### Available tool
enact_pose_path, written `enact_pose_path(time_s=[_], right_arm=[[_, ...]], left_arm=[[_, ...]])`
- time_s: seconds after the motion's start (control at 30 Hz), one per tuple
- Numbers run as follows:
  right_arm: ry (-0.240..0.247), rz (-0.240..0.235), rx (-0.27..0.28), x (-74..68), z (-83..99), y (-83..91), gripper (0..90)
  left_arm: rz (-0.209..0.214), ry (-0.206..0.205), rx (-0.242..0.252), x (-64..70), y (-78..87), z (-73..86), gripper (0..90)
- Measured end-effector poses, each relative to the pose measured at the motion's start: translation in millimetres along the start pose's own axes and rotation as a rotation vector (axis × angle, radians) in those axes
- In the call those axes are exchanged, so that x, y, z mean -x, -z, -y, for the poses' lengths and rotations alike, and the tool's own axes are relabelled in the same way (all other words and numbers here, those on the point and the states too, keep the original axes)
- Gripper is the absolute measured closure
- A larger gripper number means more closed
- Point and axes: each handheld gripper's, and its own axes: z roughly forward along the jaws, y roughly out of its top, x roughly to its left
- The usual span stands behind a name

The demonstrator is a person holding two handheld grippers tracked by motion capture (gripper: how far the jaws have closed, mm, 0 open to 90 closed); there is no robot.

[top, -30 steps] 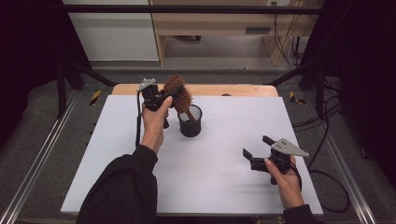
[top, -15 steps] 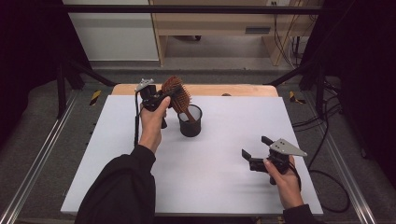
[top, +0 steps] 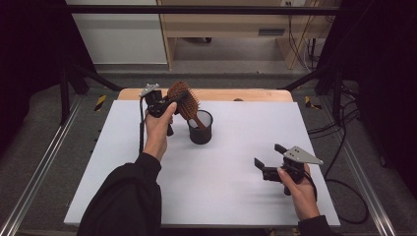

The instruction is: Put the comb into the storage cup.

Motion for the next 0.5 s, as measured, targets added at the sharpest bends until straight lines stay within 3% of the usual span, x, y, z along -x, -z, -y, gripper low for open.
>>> enact_pose_path(time_s=[0.5], right_arm=[[0.007, 0.001, -0.007, -0.6, 0.3, -0.3, 3.8]], left_arm=[[0.007, 0.009, 0.004, -0.1, -3.2, -0.2, 45.2]])
